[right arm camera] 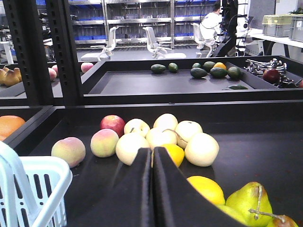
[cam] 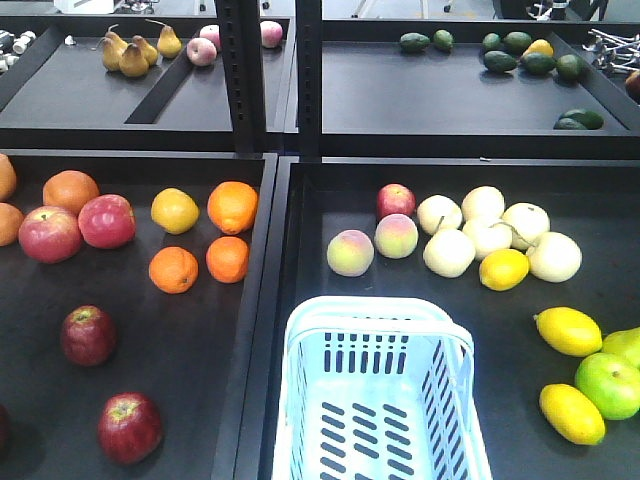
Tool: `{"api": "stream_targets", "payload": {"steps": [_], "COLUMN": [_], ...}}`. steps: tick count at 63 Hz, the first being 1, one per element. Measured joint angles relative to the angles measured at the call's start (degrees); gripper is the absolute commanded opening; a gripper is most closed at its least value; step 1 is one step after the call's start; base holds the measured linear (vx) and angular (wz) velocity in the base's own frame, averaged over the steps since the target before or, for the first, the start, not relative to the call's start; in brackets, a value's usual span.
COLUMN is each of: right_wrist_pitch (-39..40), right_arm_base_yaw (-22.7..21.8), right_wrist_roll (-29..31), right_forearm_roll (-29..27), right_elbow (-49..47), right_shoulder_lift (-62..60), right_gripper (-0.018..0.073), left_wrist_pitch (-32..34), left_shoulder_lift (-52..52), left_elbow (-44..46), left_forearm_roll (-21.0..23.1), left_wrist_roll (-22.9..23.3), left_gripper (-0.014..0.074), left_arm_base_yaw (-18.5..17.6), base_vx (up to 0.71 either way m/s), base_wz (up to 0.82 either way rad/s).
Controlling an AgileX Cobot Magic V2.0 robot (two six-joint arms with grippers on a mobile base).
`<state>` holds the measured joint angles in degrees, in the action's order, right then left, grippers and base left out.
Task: Pick three apples into basket with both arms
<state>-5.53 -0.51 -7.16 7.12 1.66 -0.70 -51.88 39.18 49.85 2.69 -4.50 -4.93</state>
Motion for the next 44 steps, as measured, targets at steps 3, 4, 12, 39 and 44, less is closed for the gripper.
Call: {"api": "stream_targets", "payload": {"steps": [3, 4, 12, 39, 44], "right_wrist_pitch": [0.00, 0.00, 0.00, 0.00, 0.00], "right_arm_base_yaw": [0.00, 0.00, 0.00, 0.00, 0.00], "right_wrist_roll": [0.00, 0.00, 0.00, 0.00, 0.00], "right_forearm_roll": [0.00, 0.00, 0.00, 0.00, 0.00], "right_elbow": [0.00, 0.00, 0.00, 0.00, 0.00], "right_shoulder_lift": [0.00, 0.00, 0.00, 0.00, 0.00], "right_gripper": [-0.0008, -0.0008, -0.0008, -0.0008, -0.0008], "left_wrist_pitch": [-0.18, -0.18, -0.53, -3.36, -2.19], "left_shoulder_lift": [0.11, 0.11, 0.11, 0.24, 1.14], "left_elbow": [0.00, 0.00, 0.00, 0.00, 0.11], "left_forearm_roll": [0.07, 0.07, 0.07, 0.20, 1.78], "left_wrist_roll": [-0.07, -0.07, -0.25, -4.50, -8.53], "left_gripper": [0.0015, 0.0027, 0.0167, 0.0722, 0.0714], "left_arm_base_yaw": [0.00, 0.00, 0.00, 0.00, 0.00], "base_vx": [0.00, 0.00, 0.00, 0.00, 0.00], "base_wz": [0.00, 0.00, 0.00, 0.00, 0.00]}}
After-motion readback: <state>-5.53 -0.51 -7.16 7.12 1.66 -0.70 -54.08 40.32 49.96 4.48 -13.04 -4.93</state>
